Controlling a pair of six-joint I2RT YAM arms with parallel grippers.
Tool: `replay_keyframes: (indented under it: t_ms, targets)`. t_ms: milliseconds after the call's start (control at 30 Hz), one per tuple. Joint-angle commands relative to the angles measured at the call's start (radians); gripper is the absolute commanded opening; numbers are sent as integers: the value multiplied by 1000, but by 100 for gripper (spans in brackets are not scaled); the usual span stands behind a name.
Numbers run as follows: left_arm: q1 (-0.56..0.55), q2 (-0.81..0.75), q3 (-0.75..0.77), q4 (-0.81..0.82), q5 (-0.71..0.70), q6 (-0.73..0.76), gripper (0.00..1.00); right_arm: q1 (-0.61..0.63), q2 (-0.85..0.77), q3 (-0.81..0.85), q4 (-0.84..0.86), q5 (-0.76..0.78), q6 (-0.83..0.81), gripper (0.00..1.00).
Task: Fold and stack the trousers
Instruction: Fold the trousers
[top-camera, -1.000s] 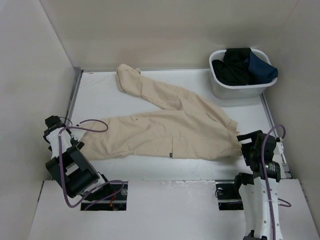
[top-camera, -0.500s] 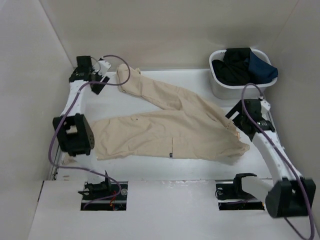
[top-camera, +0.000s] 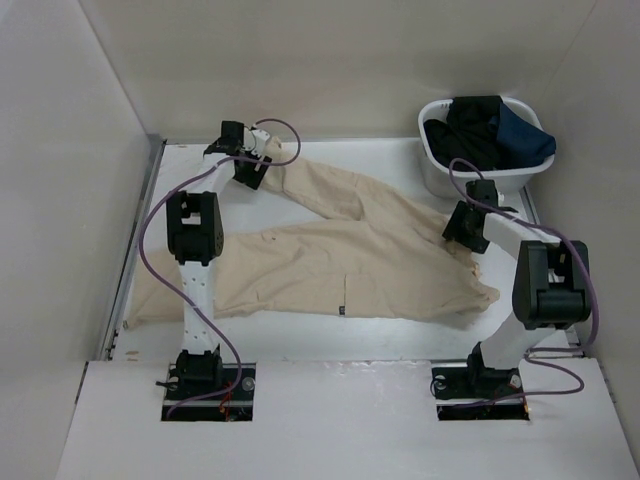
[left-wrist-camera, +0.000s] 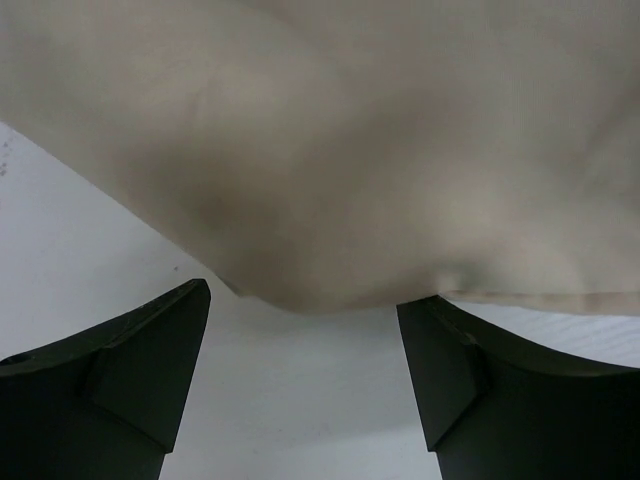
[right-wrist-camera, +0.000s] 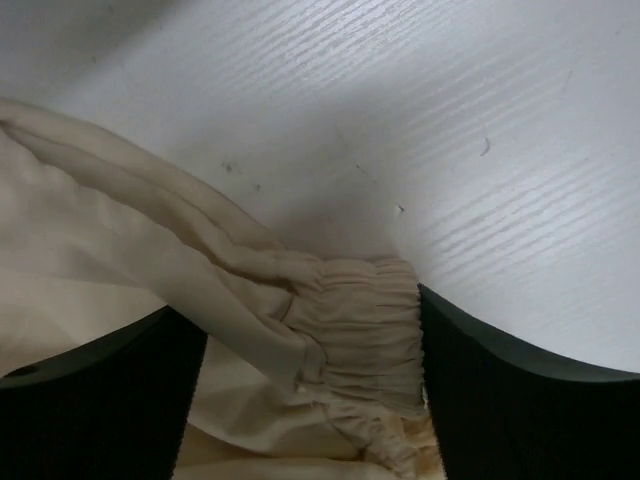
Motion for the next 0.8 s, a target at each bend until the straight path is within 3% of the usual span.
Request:
replay_keyframes:
  t_ms: [0, 67, 100, 167, 267, 400, 567, 700, 767]
  targets:
    - [11, -3, 64, 81, 22, -45, 76, -18, 13, 51, 53, -4, -16, 63]
    - [8, 14, 62, 113, 16, -40, 70, -28, 9, 58, 62, 3, -21, 37]
    - [8, 21, 62, 125, 16, -36, 60, -31, -4, 64, 69, 11, -27, 23]
    - [8, 34, 62, 130, 10, -33, 30, -35, -37, 80, 73, 39, -41, 7]
    - [20, 2, 20, 122, -10, -16, 7, -46, -112, 104, 75, 91, -71, 0]
    - [79, -159, -147, 133, -4, 73, 1, -60, -221, 103, 96, 99, -110, 0]
    - [164, -370, -362, 135, 15, 174, 5, -9, -298, 29, 142, 33, -159, 0]
    - [153, -365, -328, 151, 146, 96, 54, 21, -327, -34, 202, -12, -173, 0]
    - [98, -301, -262, 211, 191, -2, 63, 29, -333, -43, 210, -30, -171, 0]
